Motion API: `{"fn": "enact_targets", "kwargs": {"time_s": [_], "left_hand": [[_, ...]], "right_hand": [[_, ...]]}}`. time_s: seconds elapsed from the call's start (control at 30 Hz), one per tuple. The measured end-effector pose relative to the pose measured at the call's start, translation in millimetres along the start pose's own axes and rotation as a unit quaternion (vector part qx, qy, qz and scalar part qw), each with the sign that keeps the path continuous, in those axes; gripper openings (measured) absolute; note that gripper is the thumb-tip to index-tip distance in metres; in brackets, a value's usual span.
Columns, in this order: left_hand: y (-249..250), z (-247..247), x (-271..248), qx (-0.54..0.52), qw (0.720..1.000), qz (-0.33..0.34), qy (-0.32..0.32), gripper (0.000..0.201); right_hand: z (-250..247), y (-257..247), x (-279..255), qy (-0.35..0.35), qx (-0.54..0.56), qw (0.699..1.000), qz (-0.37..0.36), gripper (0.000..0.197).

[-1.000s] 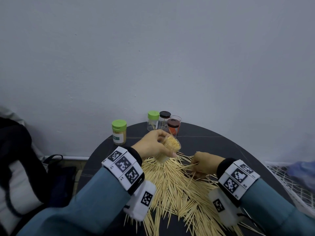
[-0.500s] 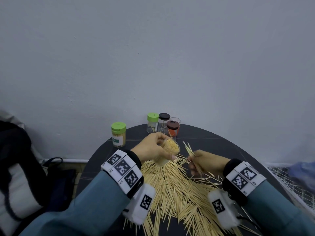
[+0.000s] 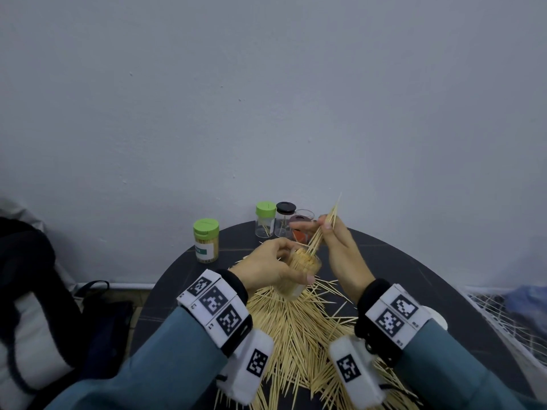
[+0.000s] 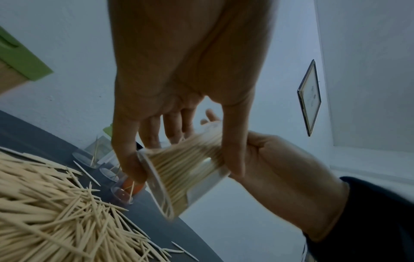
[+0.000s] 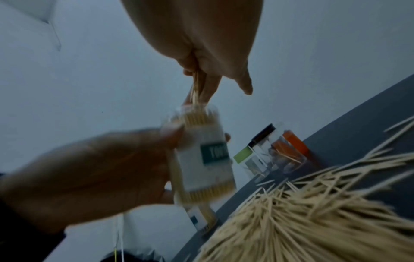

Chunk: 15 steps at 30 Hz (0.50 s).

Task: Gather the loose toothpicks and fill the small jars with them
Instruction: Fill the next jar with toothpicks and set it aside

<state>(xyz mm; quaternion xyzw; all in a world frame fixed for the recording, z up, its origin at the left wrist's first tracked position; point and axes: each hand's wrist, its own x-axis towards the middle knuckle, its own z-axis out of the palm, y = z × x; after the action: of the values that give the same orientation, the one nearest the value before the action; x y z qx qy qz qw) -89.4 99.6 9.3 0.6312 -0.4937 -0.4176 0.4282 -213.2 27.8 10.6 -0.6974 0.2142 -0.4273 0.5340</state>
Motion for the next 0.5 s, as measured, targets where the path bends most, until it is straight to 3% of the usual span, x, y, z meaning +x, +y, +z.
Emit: {"fn": "enact_targets", "kwargs": {"time_s": [0.27, 0.5], "left_hand": [[-0.6, -1.2, 0.0, -0.027, 1.000, 0.007, -0.009, 0.058], [-1.8, -0.6, 2.6, -0.012, 1.000, 0.007, -0.012, 0.056]], "right_hand": [[4.5, 15.6, -12.8, -0.049, 0.010, 0.997, 0.058, 0.037], [0.7, 4.3, -9.0, -0.042, -0.014, 0.998, 0.040, 0.029]]}}
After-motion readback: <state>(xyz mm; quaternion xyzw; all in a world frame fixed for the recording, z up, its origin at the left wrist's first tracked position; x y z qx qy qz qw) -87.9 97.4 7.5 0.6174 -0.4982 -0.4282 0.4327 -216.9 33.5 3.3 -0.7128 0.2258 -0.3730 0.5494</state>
